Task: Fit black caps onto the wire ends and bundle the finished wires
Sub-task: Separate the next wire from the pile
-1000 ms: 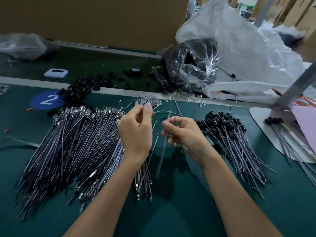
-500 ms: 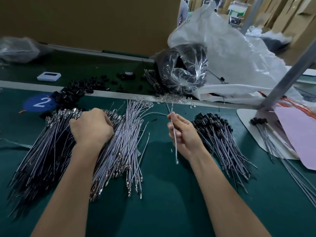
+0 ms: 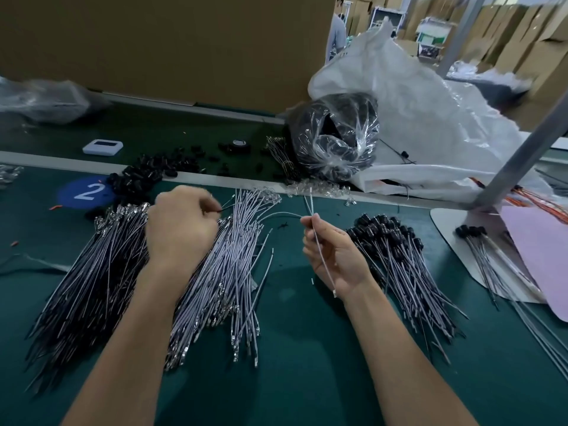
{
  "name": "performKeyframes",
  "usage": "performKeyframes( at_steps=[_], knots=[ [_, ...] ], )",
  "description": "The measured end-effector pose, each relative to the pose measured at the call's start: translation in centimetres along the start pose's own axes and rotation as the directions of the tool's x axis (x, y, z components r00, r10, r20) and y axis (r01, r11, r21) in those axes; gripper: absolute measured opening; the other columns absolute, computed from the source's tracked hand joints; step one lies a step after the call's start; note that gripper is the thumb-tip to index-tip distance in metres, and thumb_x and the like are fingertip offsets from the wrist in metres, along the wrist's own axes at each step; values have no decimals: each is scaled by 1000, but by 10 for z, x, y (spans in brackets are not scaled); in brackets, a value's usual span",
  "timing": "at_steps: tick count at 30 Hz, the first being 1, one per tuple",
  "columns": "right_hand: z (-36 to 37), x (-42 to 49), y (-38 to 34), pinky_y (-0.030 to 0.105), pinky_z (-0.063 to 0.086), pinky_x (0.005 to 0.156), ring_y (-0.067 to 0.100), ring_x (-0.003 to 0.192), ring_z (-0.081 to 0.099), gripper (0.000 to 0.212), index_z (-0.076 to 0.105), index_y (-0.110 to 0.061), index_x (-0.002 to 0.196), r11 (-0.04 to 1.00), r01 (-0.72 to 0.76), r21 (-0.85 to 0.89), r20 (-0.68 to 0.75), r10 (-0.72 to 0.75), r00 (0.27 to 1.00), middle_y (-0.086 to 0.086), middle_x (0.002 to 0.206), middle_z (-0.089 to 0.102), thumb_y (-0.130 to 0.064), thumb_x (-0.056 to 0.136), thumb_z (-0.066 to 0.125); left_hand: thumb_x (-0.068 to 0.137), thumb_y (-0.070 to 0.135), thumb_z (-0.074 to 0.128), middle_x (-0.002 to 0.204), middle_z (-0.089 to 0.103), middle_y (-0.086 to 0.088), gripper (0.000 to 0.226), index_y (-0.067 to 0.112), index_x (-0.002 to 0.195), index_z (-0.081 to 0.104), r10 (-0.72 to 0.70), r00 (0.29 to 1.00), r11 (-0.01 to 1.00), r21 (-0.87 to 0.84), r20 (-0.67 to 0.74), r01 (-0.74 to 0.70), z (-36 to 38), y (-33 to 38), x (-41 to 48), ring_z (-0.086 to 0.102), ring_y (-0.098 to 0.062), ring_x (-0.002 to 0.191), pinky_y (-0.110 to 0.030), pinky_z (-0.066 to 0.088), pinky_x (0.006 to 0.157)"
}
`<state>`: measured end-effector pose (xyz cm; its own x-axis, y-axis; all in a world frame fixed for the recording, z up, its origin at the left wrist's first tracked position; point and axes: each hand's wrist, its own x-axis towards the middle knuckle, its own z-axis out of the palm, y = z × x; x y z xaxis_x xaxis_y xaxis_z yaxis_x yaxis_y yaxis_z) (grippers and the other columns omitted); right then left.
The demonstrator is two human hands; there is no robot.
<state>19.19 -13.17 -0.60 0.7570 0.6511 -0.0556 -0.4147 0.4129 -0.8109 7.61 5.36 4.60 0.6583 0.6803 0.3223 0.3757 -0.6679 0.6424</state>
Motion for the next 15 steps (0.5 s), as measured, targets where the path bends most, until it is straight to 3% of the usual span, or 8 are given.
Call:
performKeyframes(
  at_steps=[3, 7, 10, 15],
  knots=[
    [-1, 1, 0, 11, 45, 50, 0, 51, 55, 18, 78, -11, 82, 1000, -16, -26, -47, 15, 999, -4, 65, 64, -25, 80, 67, 82, -2, 71, 82, 74, 4, 19, 16, 86, 78, 291, 957, 939, -198, 13, -283, 6, 21, -8, 66, -4, 71, -16, 51, 70],
    [1, 1, 0, 12, 43, 48, 2, 54, 53, 20, 79, -11, 82, 994, -7, -105, -95, -3, 995, -2, 67, 64, -28, 76, 69, 73, -18, 69, 82, 76, -6, 24, 4, 77, 78, 569, 822, 783, -318, 20, -535, 32, 38, -23, 71, -18, 75, -27, 54, 72],
    [3, 0, 1, 14, 43, 47, 3, 53, 53, 18, 78, -12, 78, 990, -1, -140, -105, -14, 994, -3, 67, 64, -27, 74, 70, 68, -20, 70, 81, 76, -6, 25, 3, 73, 77, 661, 750, 715, -317, 18, -623, 50, 38, -32, 73, -21, 76, -34, 57, 66],
    [5, 2, 0, 18, 51, 58, 8, 67, 63, 23, 77, -6, 83, 992, 41, -119, -130, -56, 990, 2, 77, 70, -26, 73, 71, 68, -12, 73, 86, 77, 2, 24, 11, 73, 77, 707, 708, 682, -263, -5, -683, 61, 35, -38, 74, -18, 76, -36, 60, 64]
  ],
)
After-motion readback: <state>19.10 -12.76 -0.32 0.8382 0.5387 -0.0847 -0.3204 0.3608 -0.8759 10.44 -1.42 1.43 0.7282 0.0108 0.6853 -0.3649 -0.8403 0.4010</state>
